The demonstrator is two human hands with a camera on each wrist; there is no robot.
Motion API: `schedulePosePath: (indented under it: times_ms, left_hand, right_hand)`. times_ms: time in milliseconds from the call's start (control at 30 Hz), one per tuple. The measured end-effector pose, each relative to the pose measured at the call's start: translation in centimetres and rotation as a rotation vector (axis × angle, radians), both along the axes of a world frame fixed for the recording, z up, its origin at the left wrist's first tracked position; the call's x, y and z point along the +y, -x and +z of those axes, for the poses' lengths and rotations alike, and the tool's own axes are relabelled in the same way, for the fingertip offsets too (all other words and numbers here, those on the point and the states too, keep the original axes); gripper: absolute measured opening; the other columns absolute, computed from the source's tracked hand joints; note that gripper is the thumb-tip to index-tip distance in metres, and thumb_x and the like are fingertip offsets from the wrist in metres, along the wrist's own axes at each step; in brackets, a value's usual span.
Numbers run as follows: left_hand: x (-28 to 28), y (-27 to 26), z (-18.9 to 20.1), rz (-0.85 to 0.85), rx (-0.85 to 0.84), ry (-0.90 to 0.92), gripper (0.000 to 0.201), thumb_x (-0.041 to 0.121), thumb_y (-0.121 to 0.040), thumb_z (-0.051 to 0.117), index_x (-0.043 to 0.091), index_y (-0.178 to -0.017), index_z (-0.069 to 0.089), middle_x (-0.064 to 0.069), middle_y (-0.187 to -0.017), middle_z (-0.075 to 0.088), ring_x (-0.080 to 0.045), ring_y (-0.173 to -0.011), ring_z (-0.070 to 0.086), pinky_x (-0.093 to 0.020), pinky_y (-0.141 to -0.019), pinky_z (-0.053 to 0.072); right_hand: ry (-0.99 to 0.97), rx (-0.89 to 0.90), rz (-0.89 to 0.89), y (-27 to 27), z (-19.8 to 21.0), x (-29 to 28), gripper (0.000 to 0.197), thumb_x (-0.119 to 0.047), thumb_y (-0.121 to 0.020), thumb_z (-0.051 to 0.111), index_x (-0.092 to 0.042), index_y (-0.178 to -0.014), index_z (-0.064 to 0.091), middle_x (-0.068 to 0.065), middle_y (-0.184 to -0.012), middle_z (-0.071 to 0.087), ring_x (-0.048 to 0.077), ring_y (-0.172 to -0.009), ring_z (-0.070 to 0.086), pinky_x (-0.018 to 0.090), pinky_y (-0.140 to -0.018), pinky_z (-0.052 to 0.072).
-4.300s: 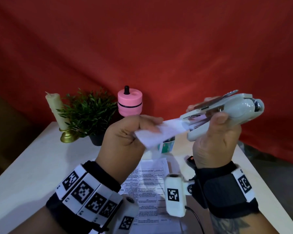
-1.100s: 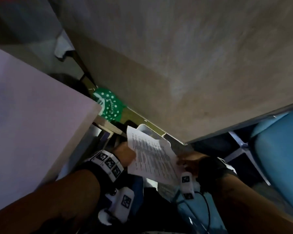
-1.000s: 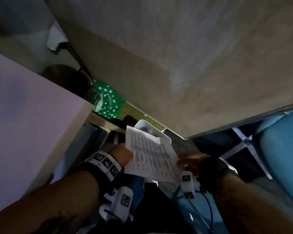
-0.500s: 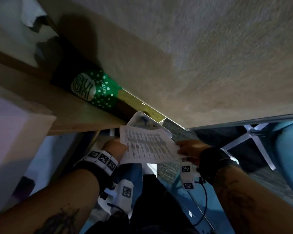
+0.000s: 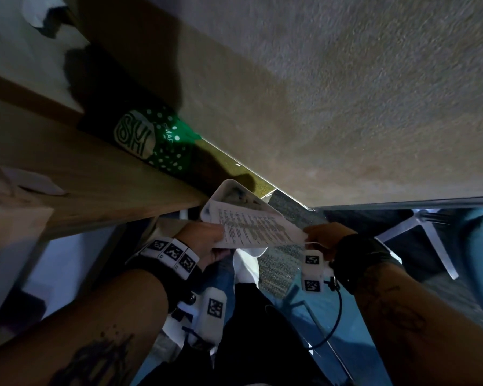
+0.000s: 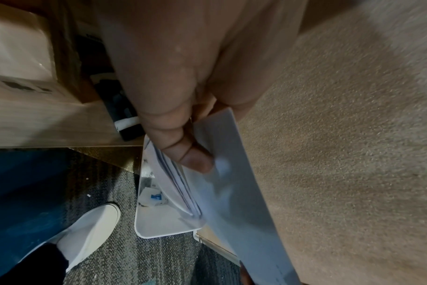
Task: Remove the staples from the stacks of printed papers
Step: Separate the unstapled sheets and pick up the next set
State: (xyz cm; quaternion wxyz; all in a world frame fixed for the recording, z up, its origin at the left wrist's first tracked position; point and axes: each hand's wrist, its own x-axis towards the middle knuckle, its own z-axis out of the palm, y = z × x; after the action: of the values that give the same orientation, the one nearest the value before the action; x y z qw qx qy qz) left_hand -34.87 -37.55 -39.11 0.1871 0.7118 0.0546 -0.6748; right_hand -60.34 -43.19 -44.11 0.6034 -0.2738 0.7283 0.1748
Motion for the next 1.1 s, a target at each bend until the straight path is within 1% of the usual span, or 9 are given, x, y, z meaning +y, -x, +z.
schedulePosePath:
  times_ms: [233,333,400,533,667,800,933,1033,1100]
  left_hand:
    - [-0.2,-0.2,0.6,0.065,0.057,-0.007,0.033,-0.003,-0.099,0.040,0.000,-0.131,0.048,-0.022,-0.128,0.058,-0.025,-0.088,0.062,-0.023,-0.043,0.054]
    - [-0.3,-0.7,0.2,0.082,0.019,-0.019,0.033,-0.002,-0.098,0.041,0.000,-0.129,0.050,-0.019,-0.116,0.063,-0.024,-0.085,0.062,-0.025,-0.045,0.054]
    - [-0.4,-0.9,0.0,0.070,0.011,-0.025,0.034,-0.001,-0.098,0.039,0.000,-0.131,0.049,-0.017,-0.103,0.062,-0.021,-0.078,0.060,-0.031,-0.053,0.053]
    - [-0.5,-0.9,0.0,0.053,-0.007,-0.032,0.033,0.002,-0.099,0.039,-0.001,-0.131,0.048,-0.013,-0.089,0.059,-0.019,-0.071,0.055,-0.031,-0.062,0.049]
    - [-0.5,-1.1,-0.4,0.093,-0.067,-0.012,0.031,0.000,-0.098,0.044,-0.006,-0.128,0.050,-0.013,-0.087,0.059,-0.018,-0.069,0.054,-0.022,-0.049,0.054]
    - [-0.7,-1.4,-1.0,0.121,-0.143,0.019,0.032,-0.001,-0.097,0.046,-0.003,-0.129,0.050,-0.012,-0.094,0.060,-0.017,-0.074,0.056,-0.029,-0.067,0.051]
    - [-0.7,-1.2,-0.7,0.127,-0.113,0.028,0.026,0.000,-0.097,0.047,0.008,-0.121,0.052,-0.009,-0.096,0.056,-0.020,-0.081,0.056,-0.038,-0.091,0.042]
    - [-0.7,-0.7,-0.2,0.123,-0.121,0.030,0.037,0.001,-0.097,0.049,0.012,-0.133,0.045,-0.011,-0.107,0.053,-0.030,-0.106,0.055,-0.040,-0.098,0.038]
    - [-0.7,-0.6,0.0,0.106,-0.092,0.044,0.019,0.003,-0.099,0.044,0.013,-0.113,0.053,-0.009,-0.091,0.054,-0.025,-0.087,0.055,-0.039,-0.090,0.039]
  right_hand:
    - [0.025,-0.061,-0.274,0.6,-1.1,1.0,0.038,0.000,-0.092,0.055,-0.002,-0.129,0.055,0.003,-0.087,0.057,0.015,-0.072,0.058,0.024,-0.054,0.052]
    - [0.017,-0.021,-0.353,-0.6,-0.6,0.4,0.016,0.002,-0.092,0.053,-0.005,-0.096,0.067,0.013,-0.083,0.061,0.018,-0.062,0.055,0.025,-0.053,0.049]
    - [0.029,0.005,-0.388,-1.3,-0.7,0.1,0.019,0.003,-0.091,0.054,-0.003,-0.079,0.067,0.018,-0.075,0.062,0.021,-0.055,0.053,0.030,-0.059,0.047]
    - [0.067,-0.016,-0.478,-2.5,-0.9,-0.2,0.012,0.002,-0.092,0.054,0.004,-0.082,0.060,0.018,-0.066,0.058,0.021,-0.048,0.054,0.028,-0.048,0.046]
    - [0.100,-0.125,-0.615,-3.6,-0.9,-0.1,0.019,0.008,-0.093,0.051,0.005,-0.075,0.056,0.019,-0.073,0.061,0.024,-0.062,0.060,0.026,-0.047,0.056]
    - [0.100,-0.184,-0.704,-3.8,-1.0,0.3,0.013,0.009,-0.092,0.052,0.004,-0.083,0.059,0.022,-0.084,0.064,0.028,-0.072,0.064,0.034,-0.074,0.058]
    - [0.100,-0.173,-0.587,-3.6,-0.7,0.7,0.009,0.001,-0.093,0.057,-0.006,-0.096,0.062,0.013,-0.085,0.065,0.024,-0.074,0.063,0.031,-0.067,0.051]
    - [0.126,-0.155,-0.496,-3.5,-0.6,0.7,0.012,0.001,-0.090,0.060,-0.009,-0.096,0.065,0.010,-0.085,0.065,0.026,-0.086,0.063,0.034,-0.072,0.049]
    - [0.143,-0.165,-0.473,-3.6,-0.4,0.6,0.014,0.001,-0.090,0.061,-0.008,-0.099,0.065,0.012,-0.087,0.065,0.025,-0.087,0.061,0.032,-0.069,0.048]
